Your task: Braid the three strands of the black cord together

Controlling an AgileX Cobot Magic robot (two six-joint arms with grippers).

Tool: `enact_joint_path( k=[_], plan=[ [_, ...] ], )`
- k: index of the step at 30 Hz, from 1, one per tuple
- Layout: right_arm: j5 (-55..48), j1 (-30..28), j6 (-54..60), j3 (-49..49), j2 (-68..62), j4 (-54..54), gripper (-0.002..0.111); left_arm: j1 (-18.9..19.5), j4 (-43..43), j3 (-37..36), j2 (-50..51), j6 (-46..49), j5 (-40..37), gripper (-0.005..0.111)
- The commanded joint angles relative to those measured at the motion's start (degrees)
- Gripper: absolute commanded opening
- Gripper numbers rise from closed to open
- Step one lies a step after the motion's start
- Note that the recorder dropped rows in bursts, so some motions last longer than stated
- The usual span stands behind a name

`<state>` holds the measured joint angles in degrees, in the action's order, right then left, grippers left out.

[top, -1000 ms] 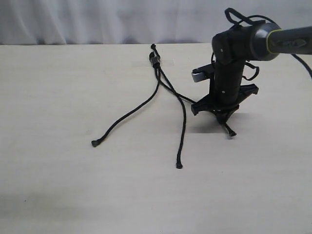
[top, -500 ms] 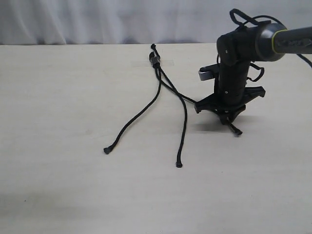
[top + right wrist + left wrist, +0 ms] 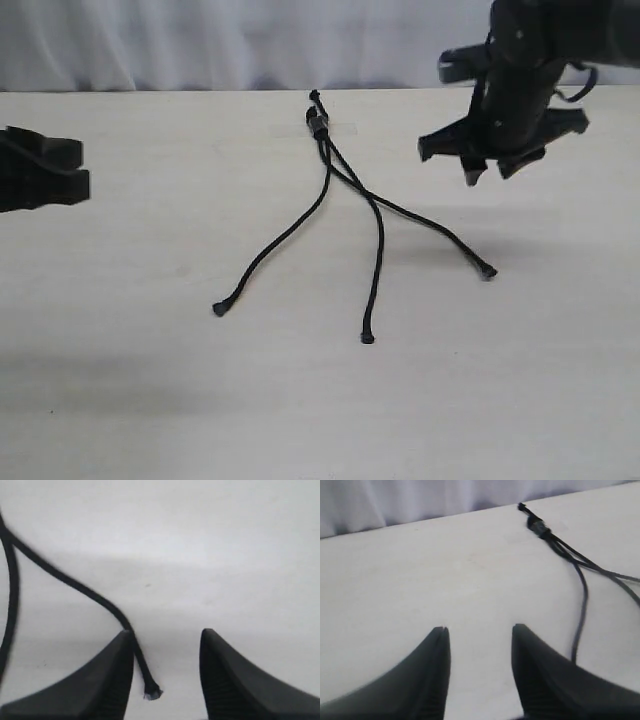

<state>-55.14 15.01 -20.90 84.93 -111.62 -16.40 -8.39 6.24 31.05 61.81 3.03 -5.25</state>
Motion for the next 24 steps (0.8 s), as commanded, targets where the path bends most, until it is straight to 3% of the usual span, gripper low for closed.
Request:
enact_joint_path(
  k=[1, 2, 6, 8, 10, 12, 17, 24],
  plan=[
    [5.61, -0.22, -9.47, -6.54, 11.1, -7.85, 0.041, -9.41, 1.01, 2.51, 4.32, -0.46, 0.15, 0.039],
    [10.44, -0.22, -14.6, -11.57, 16.53, -11.45, 0.041, -12.74, 1.13, 3.79, 6.56, -0.46, 0.04, 0.039],
    [23.78, -0.22, -20.77, -23.28, 26.49, -13.23, 0.039, -19.98, 2.06, 6.54, 12.31, -0.46, -0.39, 0.039],
    [42.31, -0.22, -24.01, -36.53, 34.76, -13.23, 0.024, -26.13, 1.96, 10.78, 19.52, -0.32, -0.16, 0.039],
    [53.07, -0.22, -24.88, -45.18, 39.81, -13.23, 0.01, -29.29, 1.96, 15.08, 24.89, 0.15, -0.91, 0.039],
    [57.46, -0.22, -24.97, -52.48, 44.44, -13.13, 0.004, -31.94, 0.78, 19.07, 30.27, 0.15, -2.41, 0.039],
    [58.51, -0.22, -24.73, -63.52, 50.41, -13.13, 0.004, -34.26, -1.35, 27.91, 42.22, 0.15, -6.49, 0.039],
    [60.76, -0.22, -24.73, -66.6, 50.44, -12.81, 0.004, -34.26, -1.49, 35.2, 52.18, 0.15, -9.04, 0.039]
  ],
)
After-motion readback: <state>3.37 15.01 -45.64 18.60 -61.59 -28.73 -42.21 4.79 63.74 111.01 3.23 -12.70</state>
